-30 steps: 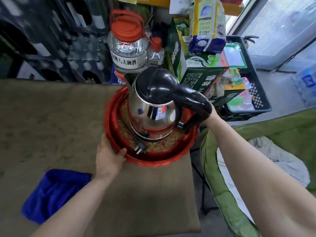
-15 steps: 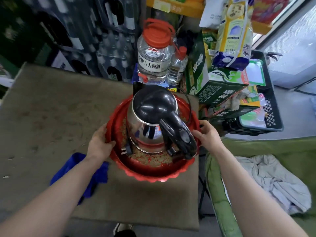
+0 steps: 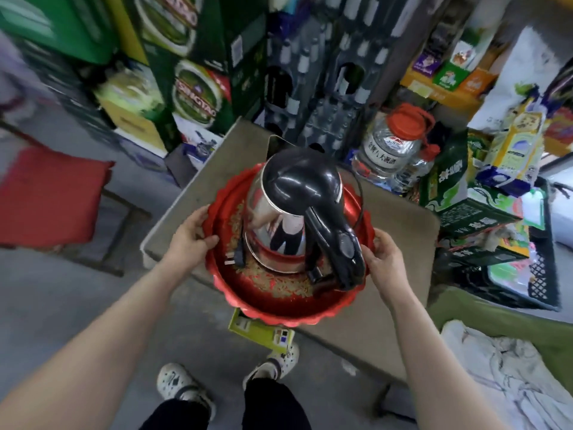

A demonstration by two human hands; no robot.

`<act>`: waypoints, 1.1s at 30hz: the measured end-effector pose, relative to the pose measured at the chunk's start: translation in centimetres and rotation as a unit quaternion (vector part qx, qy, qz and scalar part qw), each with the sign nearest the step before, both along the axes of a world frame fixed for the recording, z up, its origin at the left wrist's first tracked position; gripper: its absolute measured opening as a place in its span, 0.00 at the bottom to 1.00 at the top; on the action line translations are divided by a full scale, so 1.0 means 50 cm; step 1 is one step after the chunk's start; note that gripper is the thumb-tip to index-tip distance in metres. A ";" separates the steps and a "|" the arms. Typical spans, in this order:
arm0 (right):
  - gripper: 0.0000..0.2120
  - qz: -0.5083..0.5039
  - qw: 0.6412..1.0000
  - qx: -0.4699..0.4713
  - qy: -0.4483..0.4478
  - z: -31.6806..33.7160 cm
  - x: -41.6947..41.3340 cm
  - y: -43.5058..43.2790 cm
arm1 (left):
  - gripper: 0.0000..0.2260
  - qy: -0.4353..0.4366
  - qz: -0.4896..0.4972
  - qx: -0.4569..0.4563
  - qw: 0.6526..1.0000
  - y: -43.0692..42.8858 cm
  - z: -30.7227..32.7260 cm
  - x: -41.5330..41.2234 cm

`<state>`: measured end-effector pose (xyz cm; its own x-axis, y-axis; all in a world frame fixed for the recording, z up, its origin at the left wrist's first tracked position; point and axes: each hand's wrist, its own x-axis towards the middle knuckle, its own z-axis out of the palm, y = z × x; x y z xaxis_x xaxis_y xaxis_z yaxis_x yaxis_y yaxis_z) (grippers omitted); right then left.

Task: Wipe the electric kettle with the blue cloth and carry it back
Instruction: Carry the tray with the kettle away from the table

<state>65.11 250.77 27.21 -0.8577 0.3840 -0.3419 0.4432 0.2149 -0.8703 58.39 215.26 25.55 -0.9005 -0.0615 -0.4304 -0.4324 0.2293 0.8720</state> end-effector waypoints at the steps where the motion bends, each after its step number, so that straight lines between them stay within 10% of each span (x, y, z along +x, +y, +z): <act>1: 0.17 0.010 1.000 -0.002 0.000 0.010 -0.004 -0.050 | 0.30 -0.003 0.014 0.004 1.000 -0.052 0.010 0.009; 33: 0.12 0.464 0.880 0.081 0.063 0.093 -0.585 -1.621 | 0.30 0.053 0.484 -0.043 0.873 -1.399 0.147 0.081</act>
